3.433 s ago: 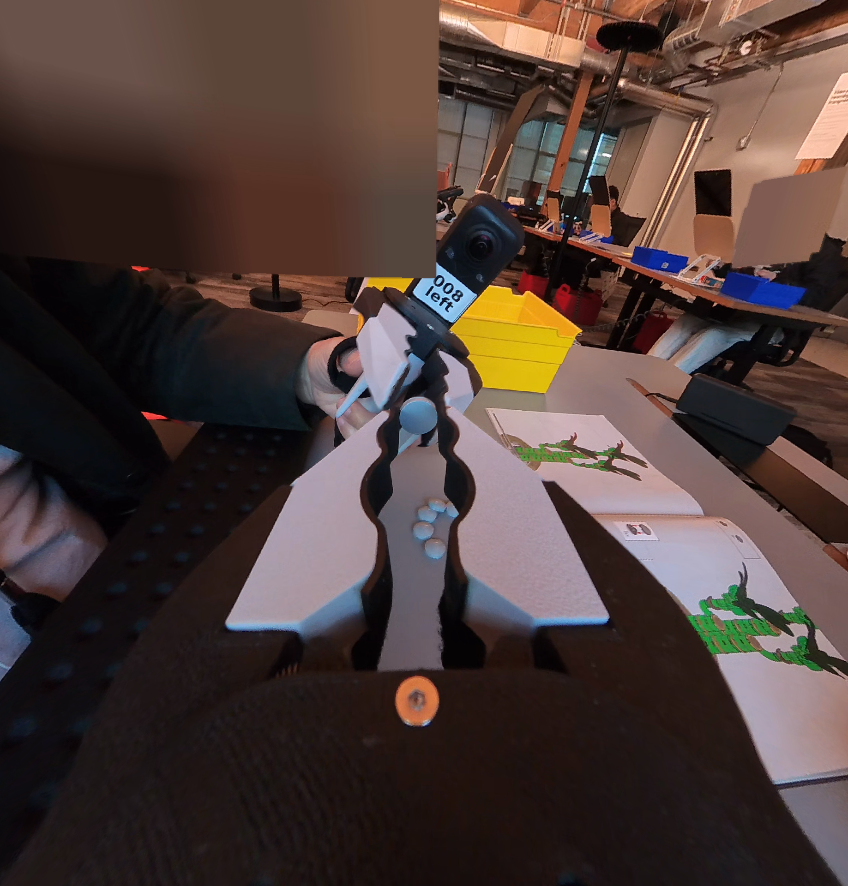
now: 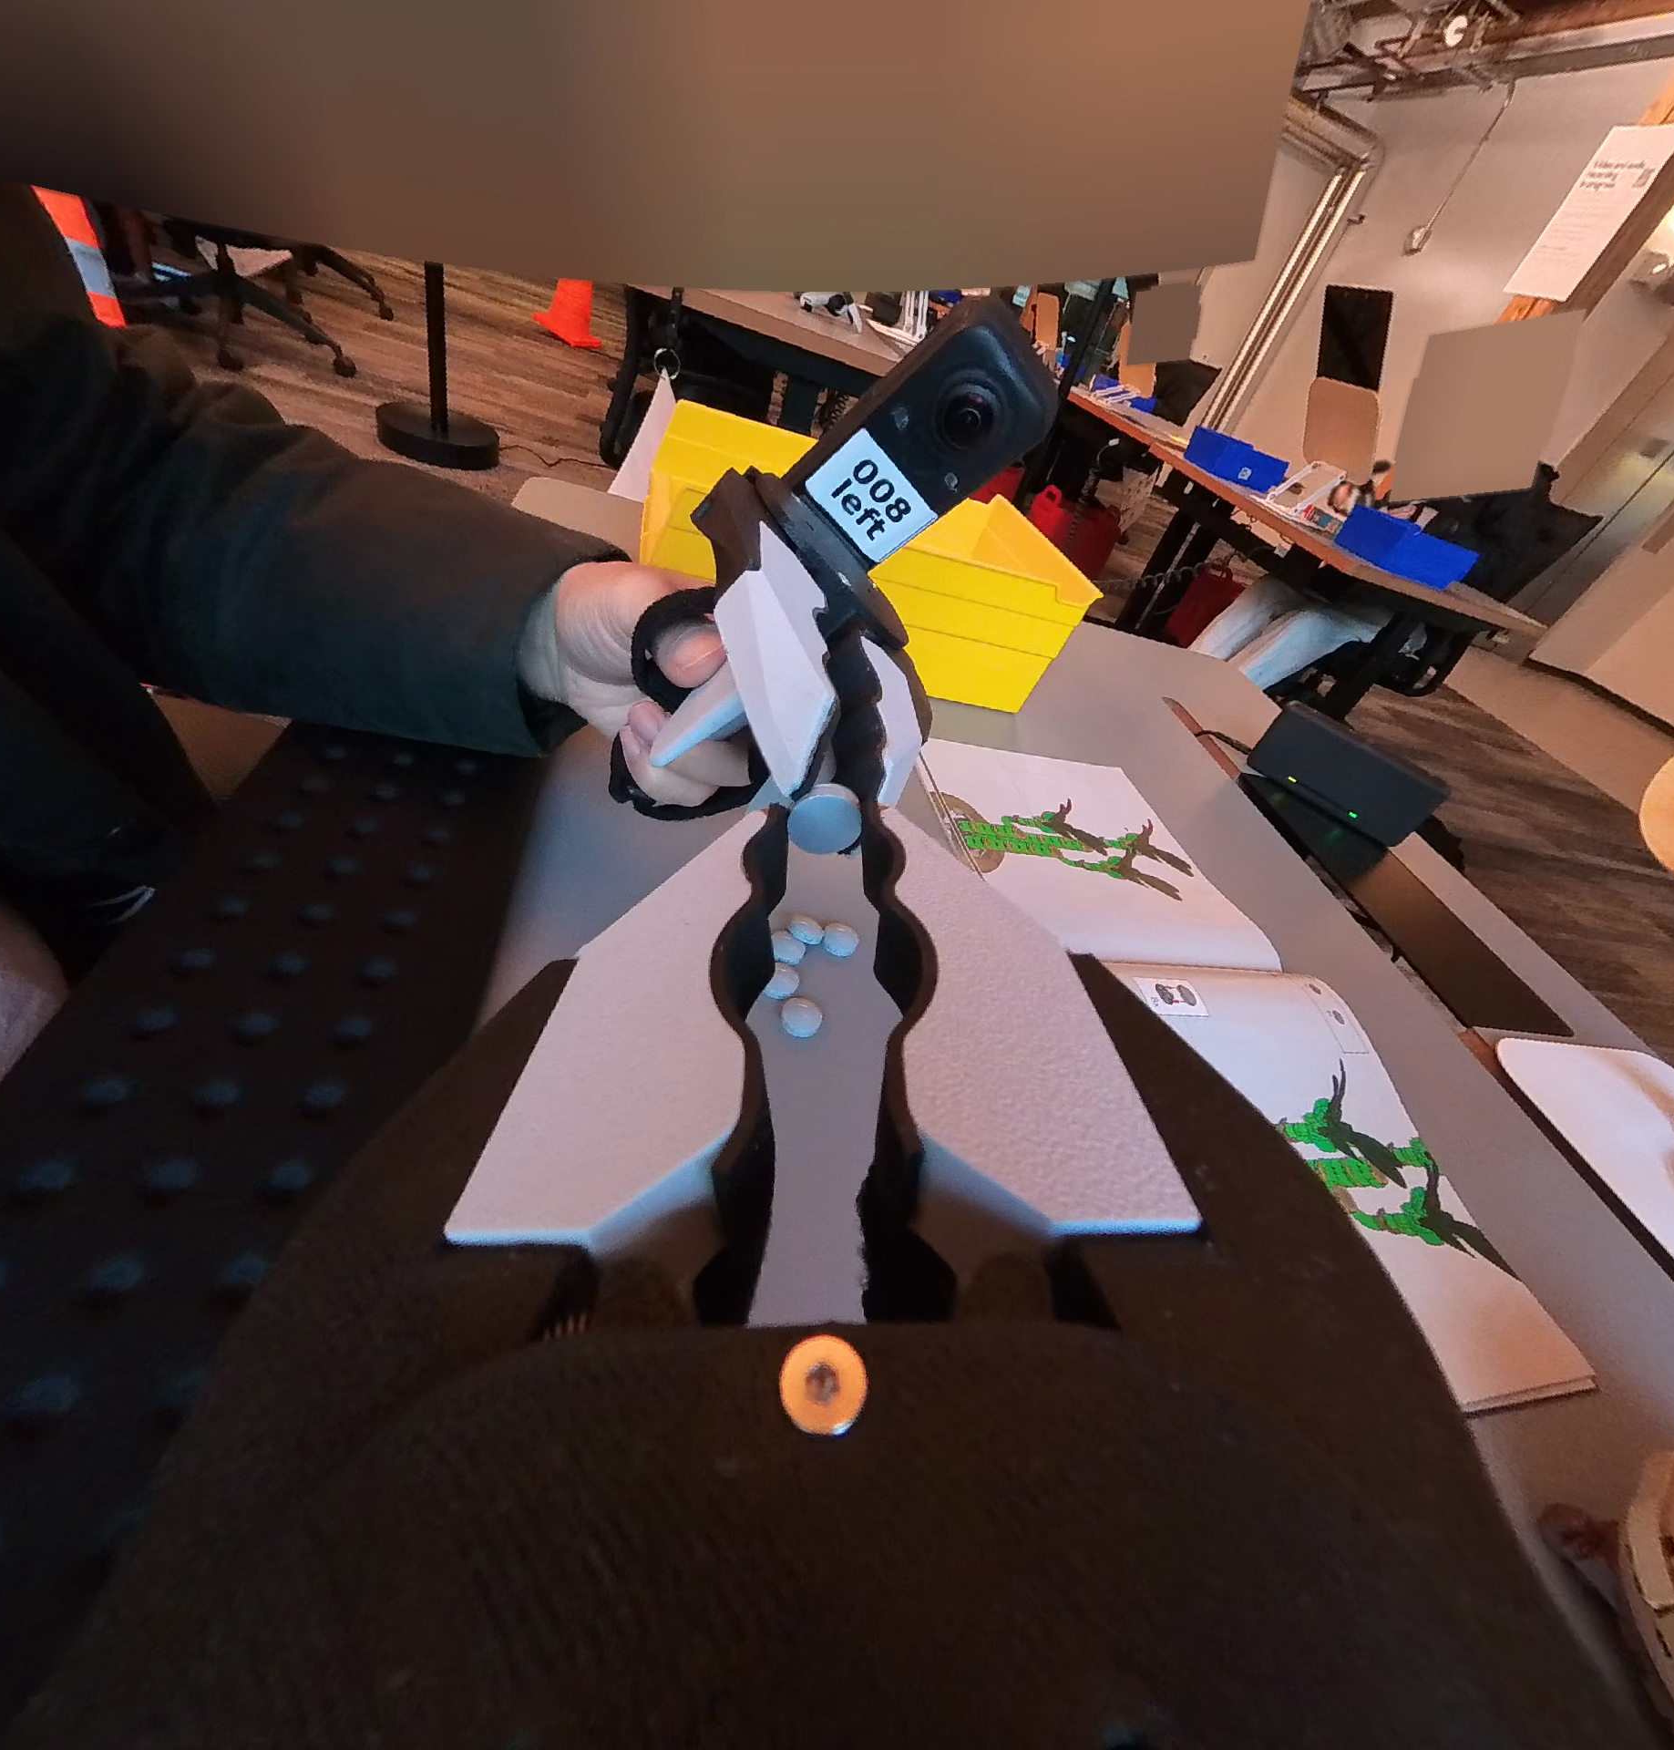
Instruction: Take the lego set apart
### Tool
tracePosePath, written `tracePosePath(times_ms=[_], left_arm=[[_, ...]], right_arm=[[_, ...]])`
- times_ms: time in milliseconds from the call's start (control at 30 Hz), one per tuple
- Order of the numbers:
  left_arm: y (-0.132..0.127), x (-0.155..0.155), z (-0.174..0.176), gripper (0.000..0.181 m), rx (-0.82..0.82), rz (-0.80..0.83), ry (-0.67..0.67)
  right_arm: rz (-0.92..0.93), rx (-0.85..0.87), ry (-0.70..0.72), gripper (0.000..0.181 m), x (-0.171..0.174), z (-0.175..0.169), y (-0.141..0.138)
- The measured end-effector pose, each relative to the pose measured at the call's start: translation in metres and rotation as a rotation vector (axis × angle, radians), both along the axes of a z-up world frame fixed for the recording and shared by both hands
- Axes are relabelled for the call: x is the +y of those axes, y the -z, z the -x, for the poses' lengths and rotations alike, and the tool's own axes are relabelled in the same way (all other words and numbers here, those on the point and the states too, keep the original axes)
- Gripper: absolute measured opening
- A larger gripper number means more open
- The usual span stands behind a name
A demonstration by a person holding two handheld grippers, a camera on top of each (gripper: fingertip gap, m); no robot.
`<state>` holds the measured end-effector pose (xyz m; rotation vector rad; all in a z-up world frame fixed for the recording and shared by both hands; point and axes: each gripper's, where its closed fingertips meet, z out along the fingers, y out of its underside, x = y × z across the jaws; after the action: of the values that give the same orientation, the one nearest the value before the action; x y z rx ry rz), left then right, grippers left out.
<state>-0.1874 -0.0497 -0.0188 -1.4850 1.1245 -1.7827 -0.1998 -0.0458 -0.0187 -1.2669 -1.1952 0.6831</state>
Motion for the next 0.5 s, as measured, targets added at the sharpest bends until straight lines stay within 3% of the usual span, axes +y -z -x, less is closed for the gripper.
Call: tracePosePath(times_ms=[500], left_arm=[[0.002,0.007,0.003,0.013,0.040,-0.009,-0.038]], right_arm=[[-0.043,-0.045,0.035,0.014,0.001,-0.010,0.001]])
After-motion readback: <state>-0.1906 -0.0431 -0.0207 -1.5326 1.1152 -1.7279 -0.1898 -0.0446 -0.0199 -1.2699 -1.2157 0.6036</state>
